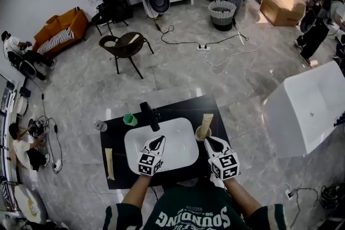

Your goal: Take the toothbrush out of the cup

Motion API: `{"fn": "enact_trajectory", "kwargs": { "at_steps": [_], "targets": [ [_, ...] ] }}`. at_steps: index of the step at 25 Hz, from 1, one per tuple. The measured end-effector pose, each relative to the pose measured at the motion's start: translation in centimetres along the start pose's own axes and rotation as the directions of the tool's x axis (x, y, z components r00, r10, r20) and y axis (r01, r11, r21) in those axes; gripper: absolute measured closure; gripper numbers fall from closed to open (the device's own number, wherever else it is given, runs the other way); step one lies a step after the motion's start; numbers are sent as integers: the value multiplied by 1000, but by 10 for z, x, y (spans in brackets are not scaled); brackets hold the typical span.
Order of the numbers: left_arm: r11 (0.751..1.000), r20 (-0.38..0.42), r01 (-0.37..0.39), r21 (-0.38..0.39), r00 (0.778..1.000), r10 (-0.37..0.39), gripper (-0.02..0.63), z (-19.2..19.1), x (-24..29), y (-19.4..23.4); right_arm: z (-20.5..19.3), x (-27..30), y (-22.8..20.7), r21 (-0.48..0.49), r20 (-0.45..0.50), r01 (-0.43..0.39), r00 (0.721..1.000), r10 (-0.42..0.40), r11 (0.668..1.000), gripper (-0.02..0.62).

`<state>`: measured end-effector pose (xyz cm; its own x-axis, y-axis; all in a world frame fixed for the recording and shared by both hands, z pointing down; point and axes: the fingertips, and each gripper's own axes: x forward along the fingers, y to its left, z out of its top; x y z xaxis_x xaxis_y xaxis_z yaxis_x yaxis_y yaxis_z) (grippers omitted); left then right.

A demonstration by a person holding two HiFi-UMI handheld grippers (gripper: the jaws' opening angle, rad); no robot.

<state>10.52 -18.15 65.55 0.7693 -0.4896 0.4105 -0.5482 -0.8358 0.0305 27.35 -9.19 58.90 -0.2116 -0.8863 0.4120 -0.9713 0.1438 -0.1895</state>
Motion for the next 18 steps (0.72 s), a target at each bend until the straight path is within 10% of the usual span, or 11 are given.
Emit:
{"fn": "enact_trajectory", "kwargs": {
  "at_steps": [12, 18],
  "targets": [
    [979, -25, 197, 44, 980, -196, 586, 35, 93, -94, -10, -61, -87, 59, 28, 116, 993, -118, 991, 554],
    [975, -54, 217, 42, 975, -215, 393, 41, 135, -129, -18, -88, -118, 90, 30, 155, 987, -159, 984, 554]
  ]
}}
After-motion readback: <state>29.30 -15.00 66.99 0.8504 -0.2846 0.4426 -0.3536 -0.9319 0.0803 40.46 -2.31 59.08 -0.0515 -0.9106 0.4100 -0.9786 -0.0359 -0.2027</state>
